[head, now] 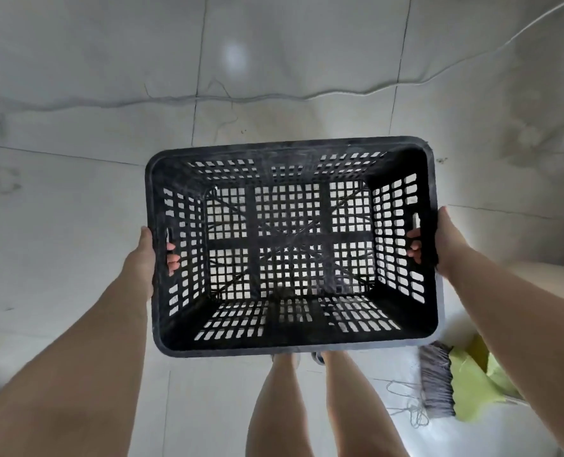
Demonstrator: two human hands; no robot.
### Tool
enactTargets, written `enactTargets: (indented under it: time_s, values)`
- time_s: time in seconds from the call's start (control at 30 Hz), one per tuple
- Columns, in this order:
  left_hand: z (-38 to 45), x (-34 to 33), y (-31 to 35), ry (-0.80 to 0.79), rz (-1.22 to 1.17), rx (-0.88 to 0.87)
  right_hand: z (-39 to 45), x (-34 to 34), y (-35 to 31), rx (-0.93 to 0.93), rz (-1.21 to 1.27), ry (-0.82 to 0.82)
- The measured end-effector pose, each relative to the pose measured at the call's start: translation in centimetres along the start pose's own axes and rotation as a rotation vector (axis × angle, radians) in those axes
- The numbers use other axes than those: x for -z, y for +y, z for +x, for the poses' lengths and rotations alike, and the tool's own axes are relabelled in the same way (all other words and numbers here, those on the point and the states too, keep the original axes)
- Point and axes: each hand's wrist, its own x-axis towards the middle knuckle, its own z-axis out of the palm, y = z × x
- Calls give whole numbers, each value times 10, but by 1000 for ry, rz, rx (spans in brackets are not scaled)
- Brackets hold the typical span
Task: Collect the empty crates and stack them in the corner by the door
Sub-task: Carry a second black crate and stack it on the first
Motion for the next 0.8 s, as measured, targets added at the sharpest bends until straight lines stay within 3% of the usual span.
enactTargets:
  time_s: [0.17,0.4,0.8]
  values:
    - [-94,39,22,-22,-54,7,-100,44,-10,11,81,21]
    - [-223,70,54,-58,-17,-158,-225,124,13,79,295,97]
    - [-361,41,119,-110,219,-432,-342,228,80,110,680,278]
